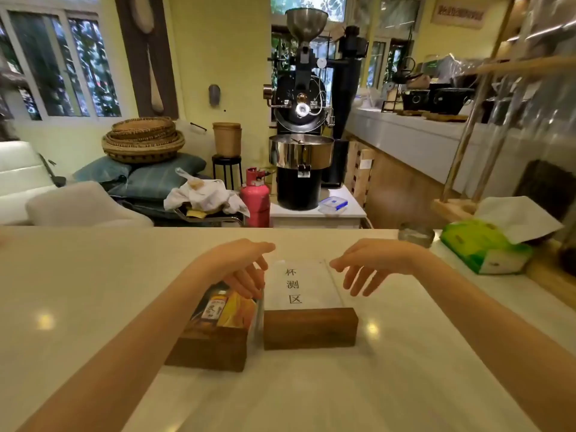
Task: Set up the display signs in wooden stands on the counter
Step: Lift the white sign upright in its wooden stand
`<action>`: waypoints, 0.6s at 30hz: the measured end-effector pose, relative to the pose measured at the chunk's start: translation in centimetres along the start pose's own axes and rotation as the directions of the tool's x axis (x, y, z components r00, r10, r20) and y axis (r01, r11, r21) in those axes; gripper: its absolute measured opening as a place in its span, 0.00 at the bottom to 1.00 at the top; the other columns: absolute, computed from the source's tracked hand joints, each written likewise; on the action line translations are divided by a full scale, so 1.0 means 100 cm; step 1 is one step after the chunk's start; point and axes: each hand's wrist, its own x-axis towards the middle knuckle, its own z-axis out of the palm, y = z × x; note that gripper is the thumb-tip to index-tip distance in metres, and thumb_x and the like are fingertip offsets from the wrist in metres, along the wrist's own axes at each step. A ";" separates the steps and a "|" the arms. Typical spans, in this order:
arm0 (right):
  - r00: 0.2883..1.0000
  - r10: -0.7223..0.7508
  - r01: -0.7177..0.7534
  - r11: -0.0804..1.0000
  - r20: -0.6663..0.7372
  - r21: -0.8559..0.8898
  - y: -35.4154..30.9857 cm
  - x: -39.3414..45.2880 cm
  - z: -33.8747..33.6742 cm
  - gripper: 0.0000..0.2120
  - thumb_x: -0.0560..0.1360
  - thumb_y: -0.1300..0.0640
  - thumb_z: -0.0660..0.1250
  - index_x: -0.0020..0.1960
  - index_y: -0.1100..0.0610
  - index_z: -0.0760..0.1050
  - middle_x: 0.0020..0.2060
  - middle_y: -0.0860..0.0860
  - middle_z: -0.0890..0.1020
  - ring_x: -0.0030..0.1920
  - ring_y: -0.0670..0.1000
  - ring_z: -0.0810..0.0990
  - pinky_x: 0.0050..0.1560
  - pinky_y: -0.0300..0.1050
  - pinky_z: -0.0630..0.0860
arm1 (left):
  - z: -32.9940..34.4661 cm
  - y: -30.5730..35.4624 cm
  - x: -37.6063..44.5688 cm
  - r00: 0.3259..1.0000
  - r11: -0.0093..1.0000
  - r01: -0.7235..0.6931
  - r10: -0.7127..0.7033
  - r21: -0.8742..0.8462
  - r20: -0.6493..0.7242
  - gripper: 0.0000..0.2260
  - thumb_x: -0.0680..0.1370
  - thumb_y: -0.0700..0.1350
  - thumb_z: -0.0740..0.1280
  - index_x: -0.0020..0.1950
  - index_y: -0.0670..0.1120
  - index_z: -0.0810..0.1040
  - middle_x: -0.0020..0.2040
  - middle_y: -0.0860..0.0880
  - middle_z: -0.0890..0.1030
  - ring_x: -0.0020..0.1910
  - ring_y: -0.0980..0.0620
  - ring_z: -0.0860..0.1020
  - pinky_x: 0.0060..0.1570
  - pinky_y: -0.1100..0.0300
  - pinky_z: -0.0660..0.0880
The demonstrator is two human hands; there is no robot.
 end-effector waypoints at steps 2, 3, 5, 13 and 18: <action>0.999 0.040 -0.040 0.994 -0.001 0.098 0.007 0.004 0.006 0.23 0.72 0.46 0.65 0.57 0.63 0.73 0.50 0.62 0.82 0.50 0.60 0.83 0.53 0.56 0.80 | 0.004 -0.002 0.000 0.999 0.999 0.041 -0.041 0.014 -0.014 0.22 0.76 0.57 0.57 0.53 0.39 0.75 0.38 0.42 0.82 0.33 0.46 0.83 0.28 0.59 0.80; 0.999 0.049 -0.049 0.988 0.003 0.143 0.013 0.007 0.008 0.23 0.72 0.46 0.65 0.57 0.64 0.73 0.49 0.62 0.83 0.49 0.61 0.83 0.52 0.56 0.80 | 0.006 -0.005 0.001 0.998 0.998 0.061 -0.061 0.024 -0.010 0.23 0.76 0.57 0.57 0.54 0.38 0.75 0.38 0.42 0.82 0.33 0.46 0.83 0.27 0.59 0.79; 0.998 0.068 -0.065 0.969 -0.004 0.239 0.023 0.013 0.013 0.23 0.72 0.47 0.67 0.57 0.65 0.73 0.47 0.61 0.83 0.45 0.59 0.84 0.50 0.54 0.81 | 0.011 -0.008 0.003 0.995 0.995 0.098 -0.098 0.020 0.000 0.23 0.76 0.56 0.57 0.56 0.37 0.74 0.38 0.41 0.81 0.32 0.46 0.83 0.26 0.59 0.79; 0.992 0.129 -0.118 0.865 0.011 0.487 0.035 0.025 0.029 0.17 0.72 0.59 0.68 0.58 0.67 0.74 0.46 0.60 0.81 0.40 0.55 0.83 0.39 0.45 0.83 | 0.023 -0.017 0.013 0.996 0.994 0.021 -0.011 0.108 -0.087 0.15 0.75 0.45 0.64 0.53 0.34 0.74 0.34 0.42 0.81 0.25 0.51 0.81 0.26 0.62 0.80; 0.991 0.131 -0.098 0.865 -0.034 0.492 0.033 0.023 0.034 0.14 0.71 0.65 0.68 0.56 0.66 0.76 0.40 0.56 0.81 0.35 0.50 0.81 0.30 0.40 0.81 | 0.027 -0.017 0.013 0.996 0.984 -0.027 0.041 0.178 -0.080 0.10 0.71 0.39 0.69 0.50 0.36 0.76 0.36 0.44 0.80 0.30 0.50 0.81 0.29 0.62 0.79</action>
